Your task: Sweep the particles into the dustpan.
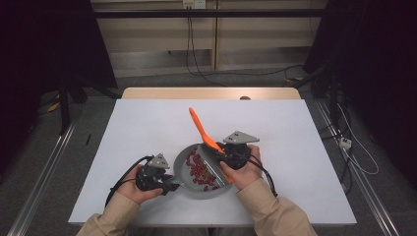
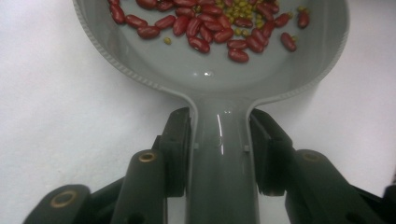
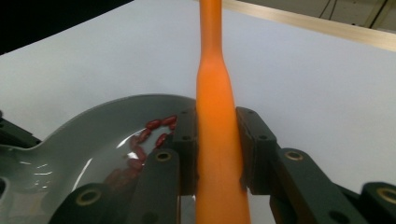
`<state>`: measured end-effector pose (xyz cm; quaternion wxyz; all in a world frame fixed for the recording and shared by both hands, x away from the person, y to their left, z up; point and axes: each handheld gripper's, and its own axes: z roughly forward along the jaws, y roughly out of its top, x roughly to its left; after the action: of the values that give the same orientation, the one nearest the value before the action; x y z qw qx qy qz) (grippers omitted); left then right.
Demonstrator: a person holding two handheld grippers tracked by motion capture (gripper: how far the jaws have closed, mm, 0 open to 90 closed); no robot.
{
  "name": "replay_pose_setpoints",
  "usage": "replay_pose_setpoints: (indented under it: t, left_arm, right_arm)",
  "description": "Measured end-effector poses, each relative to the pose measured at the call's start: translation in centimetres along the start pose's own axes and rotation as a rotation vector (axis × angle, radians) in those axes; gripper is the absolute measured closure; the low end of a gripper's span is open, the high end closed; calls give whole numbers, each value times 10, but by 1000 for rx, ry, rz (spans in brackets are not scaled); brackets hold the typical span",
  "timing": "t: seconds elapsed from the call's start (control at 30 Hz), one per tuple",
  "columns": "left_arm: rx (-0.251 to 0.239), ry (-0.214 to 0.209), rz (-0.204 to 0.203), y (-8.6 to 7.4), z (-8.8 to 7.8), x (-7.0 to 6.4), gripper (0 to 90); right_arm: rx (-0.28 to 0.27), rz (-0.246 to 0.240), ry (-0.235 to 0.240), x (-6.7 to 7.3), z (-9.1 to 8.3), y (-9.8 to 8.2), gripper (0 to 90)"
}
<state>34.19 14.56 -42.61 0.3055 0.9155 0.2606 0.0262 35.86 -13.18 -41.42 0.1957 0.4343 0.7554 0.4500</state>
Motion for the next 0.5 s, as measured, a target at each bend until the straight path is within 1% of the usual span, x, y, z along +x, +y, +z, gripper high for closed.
replay_pose_setpoints:
  t: [0.03,0.1,0.13,0.17,0.2,0.23,0.27,0.3,0.33,0.37,0.4,0.43,0.47,0.5]
  left_arm:
    - [3,-15,4,0,1,1,588]
    - [11,-4,1,1,4,1,568]
    - [18,14,-4,2,6,0,564]
    - [28,3,7,2,7,1,563]
    - [18,-3,-4,3,9,0,561]
    - [22,0,2,4,11,0,561]
    - [44,-1,21,5,11,1,565]
    - [28,3,7,6,14,-1,569]
    - [47,-8,35,7,15,-1,581]
    - [51,-5,38,7,16,-2,626]
    - [56,1,48,7,16,-2,631]
    - [55,0,66,6,15,-2,634]
    - [45,2,68,5,15,-2,636]
    - [20,12,54,4,16,-4,637]
  right_arm:
    - [-2,3,-9,-3,-2,1,715]
    - [-12,11,-29,-11,-5,2,715]
    - [-16,12,-37,-15,-7,2,715]
    - [-17,19,-43,-18,-8,2,715]
    - [-15,22,-48,-20,-9,2,715]
    - [-14,22,-54,-23,-10,1,715]
    - [-12,25,-58,-24,-11,0,715]
    - [-10,21,-63,-26,-11,-1,715]
    - [-5,23,-68,-26,-11,-2,715]
    - [-7,23,-68,-27,-11,-2,715]
    - [-6,25,-67,-28,-11,-3,715]
    - [-7,30,-67,-28,-12,-3,715]
    - [-9,30,-69,-28,-12,-3,715]
    - [-9,30,-71,-28,-13,-3,715]
